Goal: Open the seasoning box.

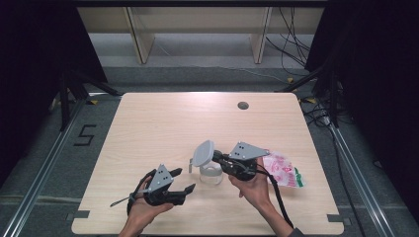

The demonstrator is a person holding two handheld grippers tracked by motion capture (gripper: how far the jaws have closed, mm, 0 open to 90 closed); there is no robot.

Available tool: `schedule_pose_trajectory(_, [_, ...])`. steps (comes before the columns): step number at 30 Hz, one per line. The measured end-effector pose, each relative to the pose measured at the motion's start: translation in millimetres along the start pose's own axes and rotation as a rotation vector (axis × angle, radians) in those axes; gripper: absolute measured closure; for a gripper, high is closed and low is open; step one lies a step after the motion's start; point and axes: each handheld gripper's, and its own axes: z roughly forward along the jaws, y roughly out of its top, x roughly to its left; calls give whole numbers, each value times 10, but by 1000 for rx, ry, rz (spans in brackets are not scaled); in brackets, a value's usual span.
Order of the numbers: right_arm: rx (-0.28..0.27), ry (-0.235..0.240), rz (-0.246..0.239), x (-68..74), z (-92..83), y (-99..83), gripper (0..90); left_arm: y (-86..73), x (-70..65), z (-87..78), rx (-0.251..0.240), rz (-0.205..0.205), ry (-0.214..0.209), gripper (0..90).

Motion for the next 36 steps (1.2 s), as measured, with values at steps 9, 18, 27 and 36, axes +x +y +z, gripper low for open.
schedule_pose_trajectory(9, [-13, 34, -40, 132, 172, 138, 900, -167, -42, -15, 32, 5, 25, 284])
schedule_pose_trajectory(18, [8, 54, -74, 165, 131, 167, 900, -210, -38, -40, 10, -23, 25, 279])
schedule_pose_trajectory(27, [14, -67, 35, -244, -415, -25, 900, -250, -63, -21, 15, -37, 21, 265])
schedule_pose_trajectory(36, [91, -152, 33, -458, -550, -307, 900, -266, -32, -33, 30, -37, 34, 258])
